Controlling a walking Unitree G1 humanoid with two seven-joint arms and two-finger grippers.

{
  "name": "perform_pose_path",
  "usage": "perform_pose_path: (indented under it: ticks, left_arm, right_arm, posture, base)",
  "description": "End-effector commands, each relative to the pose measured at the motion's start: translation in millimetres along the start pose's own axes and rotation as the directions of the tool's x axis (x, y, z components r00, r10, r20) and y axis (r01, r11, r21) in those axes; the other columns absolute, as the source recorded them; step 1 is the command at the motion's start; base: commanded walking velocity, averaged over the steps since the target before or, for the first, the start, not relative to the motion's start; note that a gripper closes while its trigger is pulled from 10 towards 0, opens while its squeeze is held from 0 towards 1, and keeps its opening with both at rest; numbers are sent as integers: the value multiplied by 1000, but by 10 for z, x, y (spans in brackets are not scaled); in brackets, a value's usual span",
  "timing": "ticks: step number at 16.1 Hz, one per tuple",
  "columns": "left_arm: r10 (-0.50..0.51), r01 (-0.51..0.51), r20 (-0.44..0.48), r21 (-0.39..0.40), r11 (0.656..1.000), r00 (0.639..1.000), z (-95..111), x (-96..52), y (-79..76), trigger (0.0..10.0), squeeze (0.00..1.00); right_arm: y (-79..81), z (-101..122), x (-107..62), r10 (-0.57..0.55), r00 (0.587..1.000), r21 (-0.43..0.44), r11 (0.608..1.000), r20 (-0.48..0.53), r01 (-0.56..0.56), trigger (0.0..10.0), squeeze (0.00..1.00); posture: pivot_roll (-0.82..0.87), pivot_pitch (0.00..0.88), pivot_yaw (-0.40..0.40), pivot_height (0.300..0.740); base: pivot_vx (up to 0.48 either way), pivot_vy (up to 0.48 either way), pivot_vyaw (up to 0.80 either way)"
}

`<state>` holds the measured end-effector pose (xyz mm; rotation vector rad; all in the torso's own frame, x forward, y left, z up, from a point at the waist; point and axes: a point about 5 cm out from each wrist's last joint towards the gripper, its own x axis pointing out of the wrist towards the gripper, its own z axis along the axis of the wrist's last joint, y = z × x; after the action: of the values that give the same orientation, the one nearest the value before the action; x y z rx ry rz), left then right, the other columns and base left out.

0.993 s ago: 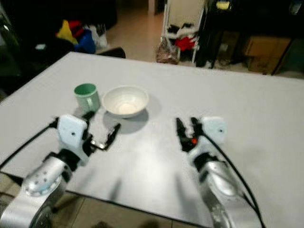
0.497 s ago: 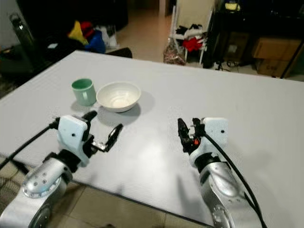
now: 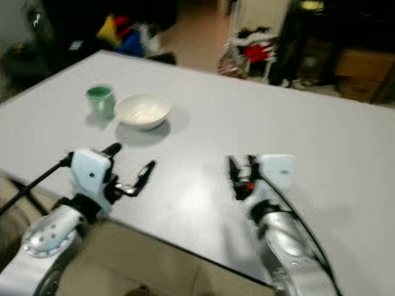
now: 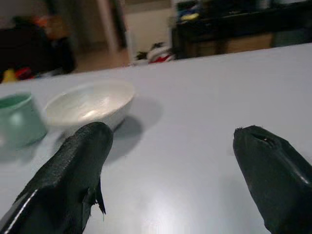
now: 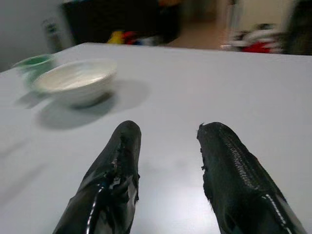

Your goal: Setting the table

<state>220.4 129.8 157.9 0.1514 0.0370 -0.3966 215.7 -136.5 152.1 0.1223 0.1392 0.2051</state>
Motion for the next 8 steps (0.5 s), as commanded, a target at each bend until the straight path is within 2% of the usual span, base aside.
perform_pose_path:
  ticks: [1,8]
  left_arm:
    - [3,-3,-13,1,1000,1000,-12,3,3,10000,0]
    - [16,-16,-18,1,1000,1000,-9,2,23,10000,0]
  right_arm:
    - [16,41,4,15,1000,-9,1000,16,-15,10000,0]
    - [40,29,23,41,999,3,999,5,-41,10000,0]
  posture:
    - [134,0,35,740]
    - [141,0,29,740]
  base:
    - [0,0,800]
    - [0,0,800]
